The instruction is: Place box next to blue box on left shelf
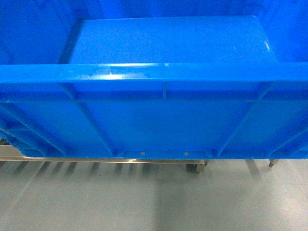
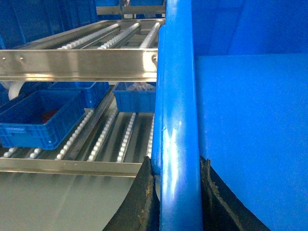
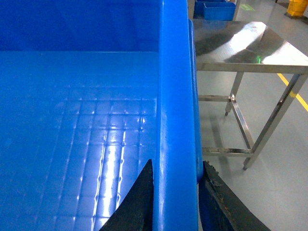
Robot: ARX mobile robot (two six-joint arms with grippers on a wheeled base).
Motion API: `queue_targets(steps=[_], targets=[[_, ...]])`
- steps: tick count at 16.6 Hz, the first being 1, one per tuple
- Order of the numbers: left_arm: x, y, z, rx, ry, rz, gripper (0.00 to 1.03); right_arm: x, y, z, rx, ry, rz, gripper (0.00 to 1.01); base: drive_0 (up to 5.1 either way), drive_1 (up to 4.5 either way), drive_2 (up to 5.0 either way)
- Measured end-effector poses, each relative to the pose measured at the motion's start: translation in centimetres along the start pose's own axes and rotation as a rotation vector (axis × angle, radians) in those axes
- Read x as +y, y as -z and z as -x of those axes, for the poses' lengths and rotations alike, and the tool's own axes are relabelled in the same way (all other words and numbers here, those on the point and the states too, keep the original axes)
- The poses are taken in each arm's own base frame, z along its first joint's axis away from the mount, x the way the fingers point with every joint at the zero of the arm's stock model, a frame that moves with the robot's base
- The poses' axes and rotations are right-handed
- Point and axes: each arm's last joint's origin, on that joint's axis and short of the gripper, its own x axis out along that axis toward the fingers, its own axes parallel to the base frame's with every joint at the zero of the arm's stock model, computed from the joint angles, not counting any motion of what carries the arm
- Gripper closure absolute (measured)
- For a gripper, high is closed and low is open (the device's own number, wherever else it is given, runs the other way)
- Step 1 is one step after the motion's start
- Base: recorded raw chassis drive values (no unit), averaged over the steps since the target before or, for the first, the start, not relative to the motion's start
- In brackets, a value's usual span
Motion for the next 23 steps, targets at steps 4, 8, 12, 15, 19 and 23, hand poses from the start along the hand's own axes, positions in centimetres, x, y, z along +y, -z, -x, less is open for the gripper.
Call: queue_targets(steps=[4,8,12,15,19,23], targets=[[0.0,0.01,0.0,0.001,-0.001,0.0,0.87,0.0,0.0,-0.01,0.0,0.0,0.0,0.82,-5.0,2.46,2.5],[0.0,0.0,0.0,0.0,0.0,0.0,0.87,0.0,0.01,-0.01,0.001,-0.001,0.0,0.82,-5.0,2.46,2.5],[0.0,0.0,0.0,0.0,0.0,0.0,0.87,0.0,0.0,-0.01,0.0,-0.001,0.0,0.82,-5.0,2.46,2.5],[0.0,0.0,0.0,0.0,0.0,0.0,0.87,0.0,0.0,-0.01,0.0,0.0,0.0,0.82,-5.0,2.42,2.4],[0.0,0.0,0.0,0.0,0.0,0.0,0.87,0.0,-0.01,-0.01,-0.001,0.0,0.0,0.82,-5.1,2.4,2.4],[0.01,-0.05,0.02,-0.003,-0.001,0.001,0.87,0.0,0.0,-0.01,-0.001,0.0,0.0,0.82,-5.1,2.4,2.4]])
